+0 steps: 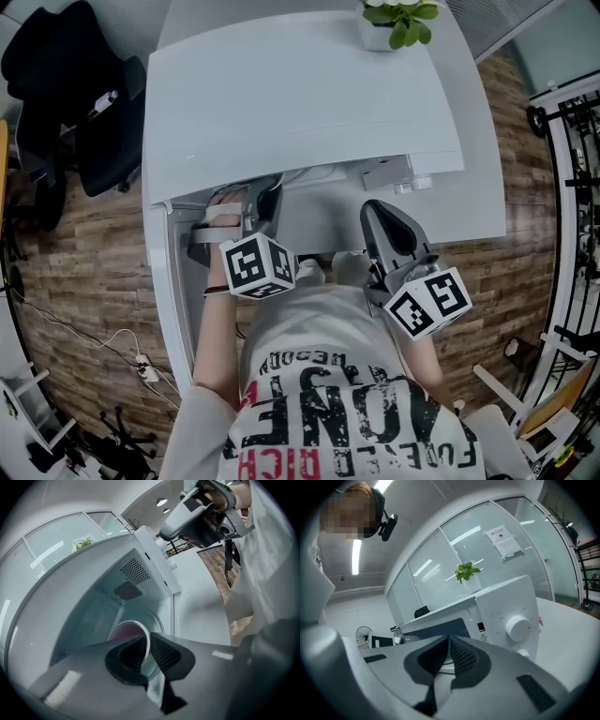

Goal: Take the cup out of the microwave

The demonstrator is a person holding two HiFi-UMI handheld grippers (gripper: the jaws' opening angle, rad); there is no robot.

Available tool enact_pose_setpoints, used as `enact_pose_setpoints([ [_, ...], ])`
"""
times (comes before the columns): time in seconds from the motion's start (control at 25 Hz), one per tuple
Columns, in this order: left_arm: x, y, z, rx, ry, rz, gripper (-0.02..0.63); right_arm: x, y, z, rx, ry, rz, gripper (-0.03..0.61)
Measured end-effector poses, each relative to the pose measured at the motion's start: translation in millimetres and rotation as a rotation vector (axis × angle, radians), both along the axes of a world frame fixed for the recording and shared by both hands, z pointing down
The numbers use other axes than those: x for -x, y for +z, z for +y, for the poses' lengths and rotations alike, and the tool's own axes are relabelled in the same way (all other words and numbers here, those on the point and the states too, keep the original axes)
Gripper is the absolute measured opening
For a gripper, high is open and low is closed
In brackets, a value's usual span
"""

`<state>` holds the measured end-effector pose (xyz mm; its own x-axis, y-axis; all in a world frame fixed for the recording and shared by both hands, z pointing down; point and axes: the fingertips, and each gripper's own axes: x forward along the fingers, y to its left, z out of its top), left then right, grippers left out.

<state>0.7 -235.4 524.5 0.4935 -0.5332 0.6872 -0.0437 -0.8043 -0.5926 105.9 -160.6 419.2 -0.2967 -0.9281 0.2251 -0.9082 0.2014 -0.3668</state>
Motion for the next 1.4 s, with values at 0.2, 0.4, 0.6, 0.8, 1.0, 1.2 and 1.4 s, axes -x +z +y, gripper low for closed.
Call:
enact_pose_setpoints([
  [0.2,2.5,-13.0,5.4,0.017,-0.009,0.032,0.041,0.9,0.0,0.1,0.005,0.002,0.000,0.021],
  [0.4,0.6,-27.6,13.4,0.028,0.001,0.069,0.041,1.4,-1.3,-0.6,0.006,-0.006,0.005,0.021],
  [0.6,1.2,-35.5,21.3,0.034,0.002,0.093,0.040,2.5,0.4,-1.0,0.008,-0.020,0.003,0.021],
  [0.8,3.5,-43.0,30.1,0.044,-0.018,0.088,0.040,0.4,-3.5,-2.2,-0.002,-0.041,-0.004,0.021],
  [1.0,1.3,-50.4,39.7,0.040,-0.043,0.092,0.040,-6.5,-9.8,0.9,-0.015,-0.063,-0.007,0.021],
  [1.2,-5.1,-55.8,53.9,0.040,-0.071,0.100,0.040,-20.2,-15.9,10.2,-0.023,-0.084,0.008,0.021],
  [1.4,-11.0,-62.2,67.1,0.027,-0.103,0.112,0.040,-32.3,-24.0,20.9,-0.036,-0.101,0.010,0.021],
])
